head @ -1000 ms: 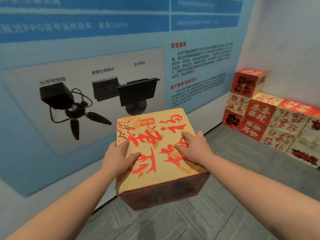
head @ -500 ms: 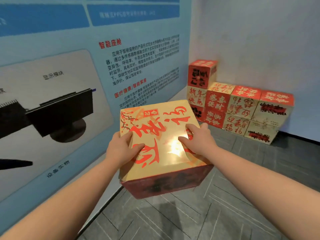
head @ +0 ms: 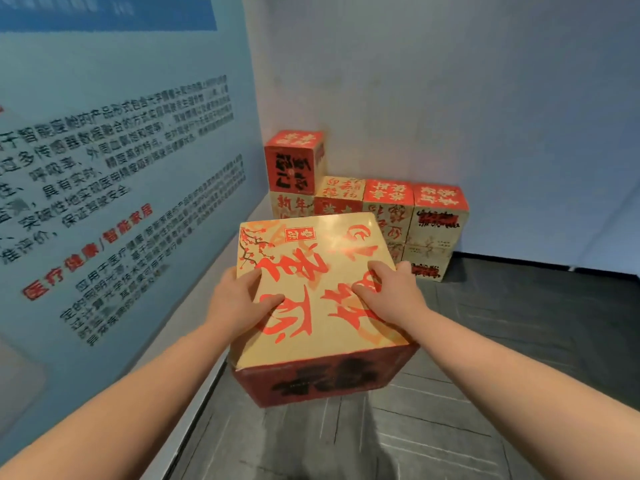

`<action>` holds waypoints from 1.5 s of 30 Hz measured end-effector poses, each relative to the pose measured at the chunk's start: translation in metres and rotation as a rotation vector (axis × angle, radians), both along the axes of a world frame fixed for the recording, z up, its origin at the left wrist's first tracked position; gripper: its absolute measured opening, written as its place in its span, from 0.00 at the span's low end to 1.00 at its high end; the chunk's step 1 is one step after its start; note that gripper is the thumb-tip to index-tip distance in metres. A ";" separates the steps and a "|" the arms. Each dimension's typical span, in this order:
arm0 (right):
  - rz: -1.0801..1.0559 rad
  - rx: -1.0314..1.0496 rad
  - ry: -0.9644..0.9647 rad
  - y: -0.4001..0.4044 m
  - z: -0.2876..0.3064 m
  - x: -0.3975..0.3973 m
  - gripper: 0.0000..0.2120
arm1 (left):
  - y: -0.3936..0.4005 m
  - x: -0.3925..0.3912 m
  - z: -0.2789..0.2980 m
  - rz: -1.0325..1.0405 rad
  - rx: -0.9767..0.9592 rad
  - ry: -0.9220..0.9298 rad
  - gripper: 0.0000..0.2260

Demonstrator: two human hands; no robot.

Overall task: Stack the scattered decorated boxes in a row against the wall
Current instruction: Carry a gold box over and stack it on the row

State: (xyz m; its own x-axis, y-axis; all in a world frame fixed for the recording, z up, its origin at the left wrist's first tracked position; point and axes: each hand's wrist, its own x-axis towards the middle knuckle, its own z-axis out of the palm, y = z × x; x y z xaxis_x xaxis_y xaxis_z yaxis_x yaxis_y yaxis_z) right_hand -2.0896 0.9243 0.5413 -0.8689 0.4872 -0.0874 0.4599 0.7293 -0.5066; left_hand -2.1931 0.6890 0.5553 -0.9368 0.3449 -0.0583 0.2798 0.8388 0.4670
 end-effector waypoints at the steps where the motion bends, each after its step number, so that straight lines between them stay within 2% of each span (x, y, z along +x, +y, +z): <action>1: -0.030 0.010 -0.002 0.011 0.003 -0.016 0.31 | 0.014 -0.022 0.002 -0.034 0.002 0.003 0.34; 6: -0.154 0.049 0.005 0.067 0.016 -0.083 0.31 | 0.082 -0.120 0.008 -0.163 0.021 0.016 0.34; 12: -0.267 0.035 -0.007 0.153 0.005 -0.149 0.31 | 0.179 -0.213 -0.006 -0.268 0.028 0.010 0.35; 21: -0.235 -0.006 0.003 0.302 -0.005 -0.274 0.32 | 0.325 -0.331 -0.007 -0.209 -0.013 0.004 0.34; 28: -0.204 -0.017 0.000 0.377 0.002 -0.371 0.33 | 0.394 -0.421 -0.003 -0.181 -0.023 -0.003 0.34; 35: -0.287 -0.013 -0.023 0.447 -0.008 -0.470 0.33 | 0.480 -0.538 -0.012 -0.274 -0.019 0.033 0.34; 45: -0.437 -0.044 -0.016 0.544 -0.001 -0.602 0.29 | 0.608 -0.691 -0.007 -0.388 -0.006 -0.017 0.34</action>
